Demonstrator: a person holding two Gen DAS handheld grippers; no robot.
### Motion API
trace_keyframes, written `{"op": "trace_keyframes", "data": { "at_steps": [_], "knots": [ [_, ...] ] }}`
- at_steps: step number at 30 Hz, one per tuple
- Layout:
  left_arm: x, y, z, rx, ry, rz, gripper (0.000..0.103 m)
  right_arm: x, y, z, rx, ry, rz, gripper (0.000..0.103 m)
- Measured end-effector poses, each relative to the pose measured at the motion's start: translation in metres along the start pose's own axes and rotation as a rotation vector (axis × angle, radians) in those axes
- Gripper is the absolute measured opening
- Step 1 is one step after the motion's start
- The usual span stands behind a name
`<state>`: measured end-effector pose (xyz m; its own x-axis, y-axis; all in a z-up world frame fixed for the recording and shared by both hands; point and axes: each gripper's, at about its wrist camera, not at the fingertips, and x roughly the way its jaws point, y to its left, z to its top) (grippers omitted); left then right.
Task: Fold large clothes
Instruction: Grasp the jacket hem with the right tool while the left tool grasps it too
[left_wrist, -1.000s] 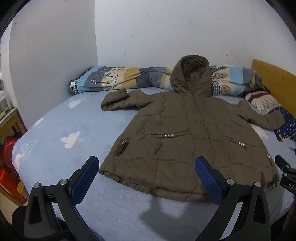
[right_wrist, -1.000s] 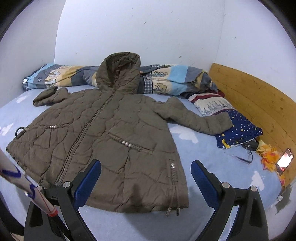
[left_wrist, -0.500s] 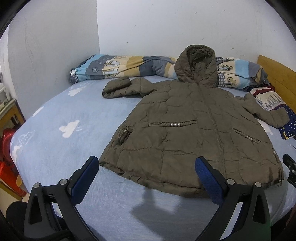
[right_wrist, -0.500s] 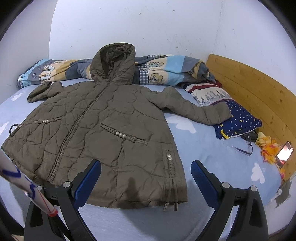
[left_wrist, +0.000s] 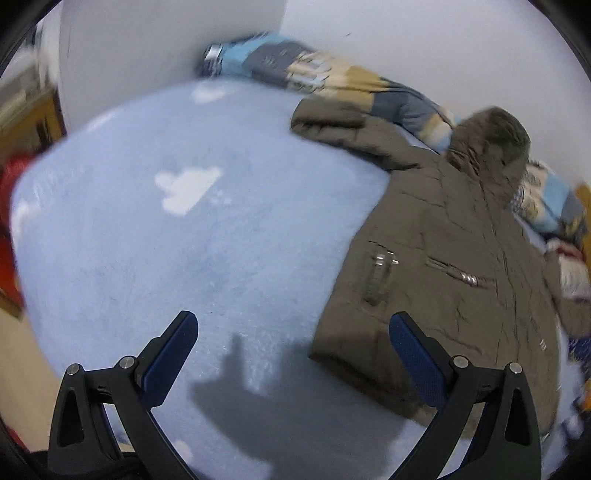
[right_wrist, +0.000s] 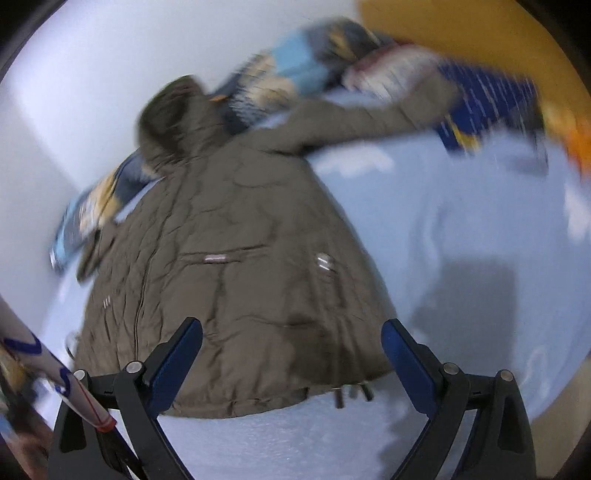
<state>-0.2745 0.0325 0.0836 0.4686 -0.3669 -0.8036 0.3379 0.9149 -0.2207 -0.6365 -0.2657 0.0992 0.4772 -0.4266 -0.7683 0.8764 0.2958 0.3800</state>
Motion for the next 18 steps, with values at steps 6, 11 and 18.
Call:
{"op": "trace_keyframes", "data": {
  "at_steps": [6,11,18],
  "knots": [
    [0.034,-0.002,-0.001,-0.067,0.121,-0.120,0.100,0.027,-0.034,0.001,0.135,0.094,0.001,0.079],
    [0.059,-0.024,-0.006,-0.053,0.190,-0.195,0.065,0.041,-0.050,-0.001,0.192,0.126,0.014,0.079],
    [0.058,-0.037,-0.012,0.001,0.167,-0.253,0.034,0.057,-0.050,-0.005,0.237,0.142,0.117,0.048]
  ]
}}
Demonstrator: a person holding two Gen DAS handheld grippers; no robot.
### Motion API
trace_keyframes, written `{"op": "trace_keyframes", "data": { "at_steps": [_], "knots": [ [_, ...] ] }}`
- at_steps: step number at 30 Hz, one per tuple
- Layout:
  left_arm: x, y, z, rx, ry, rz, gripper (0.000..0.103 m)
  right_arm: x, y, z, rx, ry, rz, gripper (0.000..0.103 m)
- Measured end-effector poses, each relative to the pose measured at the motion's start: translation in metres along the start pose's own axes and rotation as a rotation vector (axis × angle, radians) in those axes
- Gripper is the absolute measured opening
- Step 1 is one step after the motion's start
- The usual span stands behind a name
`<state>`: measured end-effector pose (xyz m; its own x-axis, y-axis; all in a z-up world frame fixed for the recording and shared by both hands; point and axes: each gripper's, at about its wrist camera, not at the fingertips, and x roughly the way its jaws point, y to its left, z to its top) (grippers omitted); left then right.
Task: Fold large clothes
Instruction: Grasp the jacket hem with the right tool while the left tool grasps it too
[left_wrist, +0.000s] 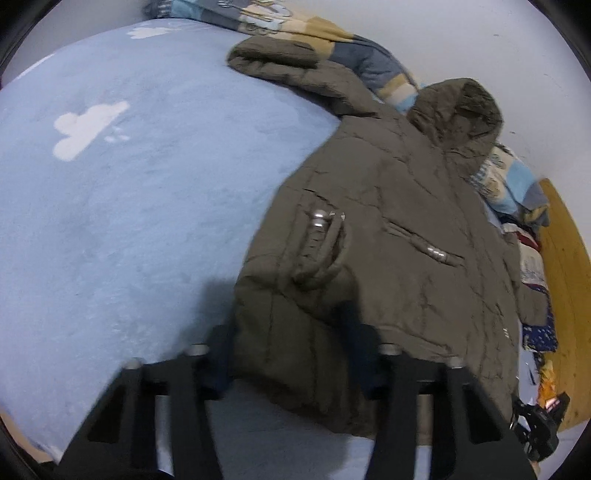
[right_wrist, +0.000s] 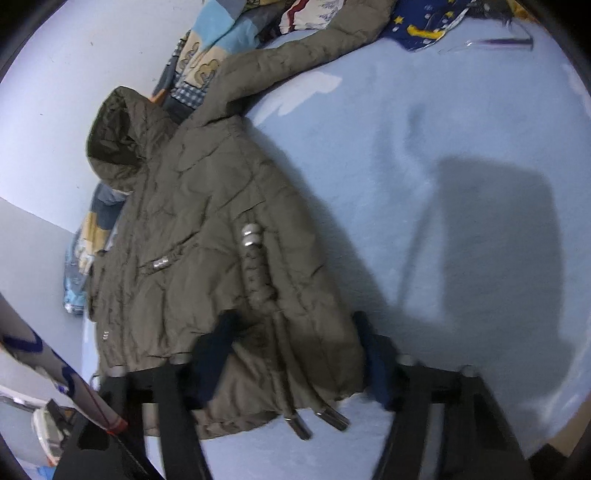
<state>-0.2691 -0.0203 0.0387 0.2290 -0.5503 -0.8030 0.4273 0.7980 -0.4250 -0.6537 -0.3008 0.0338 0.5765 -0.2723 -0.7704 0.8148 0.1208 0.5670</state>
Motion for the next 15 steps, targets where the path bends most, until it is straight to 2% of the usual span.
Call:
{"op": "trace_keyframes", "data": {
  "at_steps": [1,2,4,8,15],
  "knots": [
    [-0.001,-0.002,0.000,0.008,-0.004,-0.015,0.029,0.002,0.004,-0.002,-0.009,0.010,0.022,0.030],
    [-0.002,-0.005,-0.001,0.025,-0.013,-0.013,0.026,0.002,0.007,-0.003,-0.026,0.017,0.042,0.021],
    [-0.005,-0.009,-0.003,0.065,-0.032,-0.016,0.023,-0.003,0.015,-0.004,-0.060,0.004,0.067,0.018],
    [-0.021,-0.016,-0.008,0.103,-0.065,-0.034,0.018,-0.014,0.022,-0.006,-0.088,-0.020,0.063,0.015],
    [-0.055,-0.023,-0.032,0.182,-0.093,-0.034,0.017,-0.045,0.034,-0.018,-0.158,-0.047,0.071,0.013]
  ]
}}
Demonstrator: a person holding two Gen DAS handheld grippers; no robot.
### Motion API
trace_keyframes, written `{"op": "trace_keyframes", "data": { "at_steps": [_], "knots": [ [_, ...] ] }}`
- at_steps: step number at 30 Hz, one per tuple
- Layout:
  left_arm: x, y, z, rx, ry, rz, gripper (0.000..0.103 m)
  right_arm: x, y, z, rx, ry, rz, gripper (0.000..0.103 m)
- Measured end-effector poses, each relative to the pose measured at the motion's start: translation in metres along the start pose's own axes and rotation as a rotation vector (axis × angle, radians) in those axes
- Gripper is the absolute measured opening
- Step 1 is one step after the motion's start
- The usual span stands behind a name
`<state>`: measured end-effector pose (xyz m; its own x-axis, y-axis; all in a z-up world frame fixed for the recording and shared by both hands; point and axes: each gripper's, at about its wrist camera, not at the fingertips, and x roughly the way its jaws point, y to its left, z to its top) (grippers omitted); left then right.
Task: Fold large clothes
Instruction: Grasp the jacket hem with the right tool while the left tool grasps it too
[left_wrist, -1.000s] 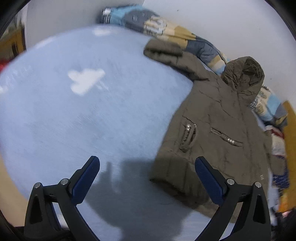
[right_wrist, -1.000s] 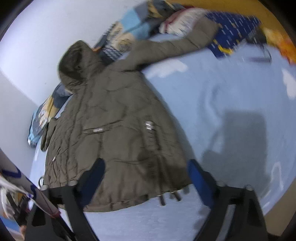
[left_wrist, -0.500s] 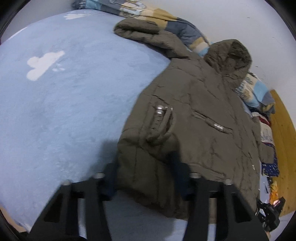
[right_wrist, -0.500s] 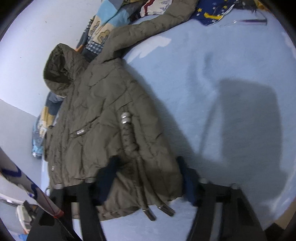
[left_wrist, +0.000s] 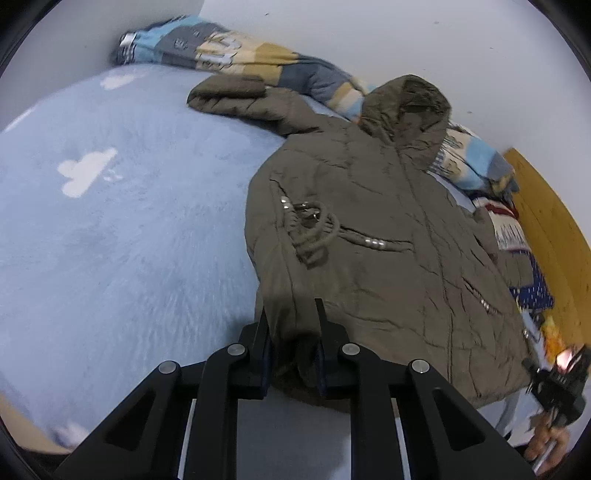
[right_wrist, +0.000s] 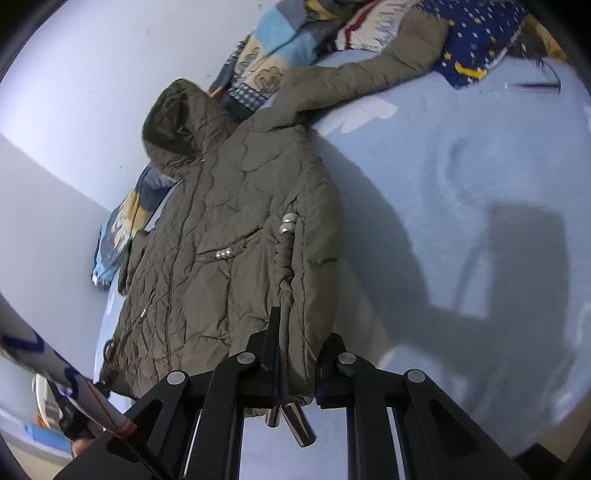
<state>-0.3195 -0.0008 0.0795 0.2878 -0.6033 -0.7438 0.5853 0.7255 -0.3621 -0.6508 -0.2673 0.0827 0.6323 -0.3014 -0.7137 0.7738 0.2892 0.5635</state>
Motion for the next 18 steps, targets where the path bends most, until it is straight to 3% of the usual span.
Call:
{"op": "trace_keyframes", "data": {
  "at_steps": [8,12,15,18],
  "knots": [
    [-0.029,0.003,-0.026,0.015,-0.009,-0.006,0.016,-0.032,0.003,-0.006,-0.018,-0.036,-0.034,0.013],
    [-0.029,0.007,-0.023,0.020,-0.013,0.001,0.016,-0.039,-0.002,-0.003,-0.020,-0.055,-0.087,0.013],
    [-0.031,0.023,-0.016,-0.034,-0.026,0.016,0.016,-0.030,-0.004,0.000,-0.004,-0.031,-0.105,0.013],
    [-0.027,0.036,-0.011,-0.089,-0.005,0.000,0.028,-0.027,-0.008,0.000,0.013,-0.013,-0.100,0.013]
  ]
}}
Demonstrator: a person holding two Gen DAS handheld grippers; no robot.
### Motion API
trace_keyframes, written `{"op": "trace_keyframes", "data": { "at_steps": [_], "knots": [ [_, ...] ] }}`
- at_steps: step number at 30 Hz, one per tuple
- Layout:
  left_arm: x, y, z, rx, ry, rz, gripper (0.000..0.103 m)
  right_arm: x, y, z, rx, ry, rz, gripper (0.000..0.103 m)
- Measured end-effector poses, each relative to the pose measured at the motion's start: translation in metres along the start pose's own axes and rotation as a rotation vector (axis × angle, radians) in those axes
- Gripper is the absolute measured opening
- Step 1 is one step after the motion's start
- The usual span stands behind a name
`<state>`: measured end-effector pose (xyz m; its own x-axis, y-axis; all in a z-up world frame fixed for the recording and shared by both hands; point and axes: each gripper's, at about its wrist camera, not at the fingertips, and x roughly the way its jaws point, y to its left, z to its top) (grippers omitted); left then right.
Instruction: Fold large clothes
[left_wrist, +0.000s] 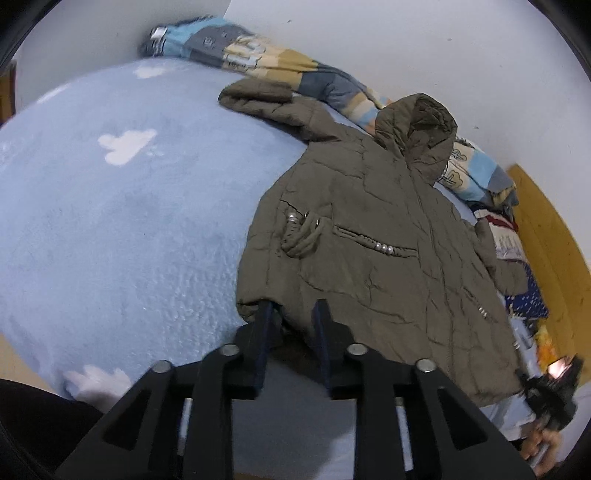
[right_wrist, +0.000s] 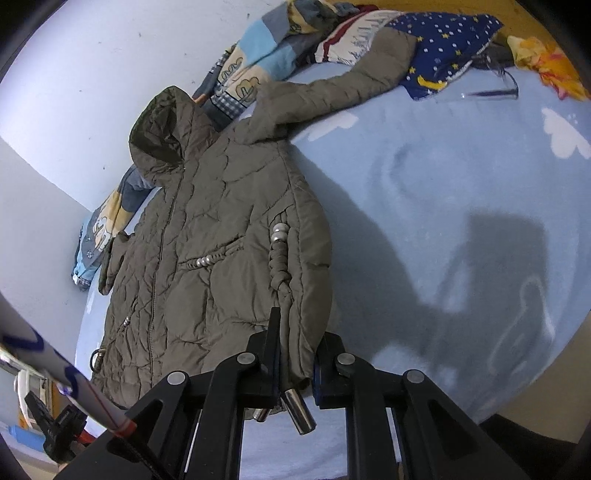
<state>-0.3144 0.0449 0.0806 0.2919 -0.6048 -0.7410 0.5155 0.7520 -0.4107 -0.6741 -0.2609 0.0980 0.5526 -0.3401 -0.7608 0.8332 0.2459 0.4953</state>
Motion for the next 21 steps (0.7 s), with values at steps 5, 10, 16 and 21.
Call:
{"op": "trace_keyframes", "data": {
  "at_steps": [5,10,16,21],
  "knots": [
    [-0.008,-0.007,0.006,0.030,-0.042,0.015,0.031,0.001,-0.016,-0.001,0.051,0.039,-0.051,0.028],
    [-0.029,-0.021,0.015,0.093,-0.159,0.091,0.041,-0.029,-0.015,0.001,0.022,-0.067,-0.154,0.031],
    [-0.033,-0.050,0.025,0.168,-0.211,0.106,0.054,-0.047,0.031,0.016,-0.165,-0.167,-0.195,0.040],
    [-0.011,-0.080,0.014,0.234,-0.161,0.108,0.066,-0.005,0.079,0.015,-0.263,-0.071,-0.091,0.051]
  ]
}}
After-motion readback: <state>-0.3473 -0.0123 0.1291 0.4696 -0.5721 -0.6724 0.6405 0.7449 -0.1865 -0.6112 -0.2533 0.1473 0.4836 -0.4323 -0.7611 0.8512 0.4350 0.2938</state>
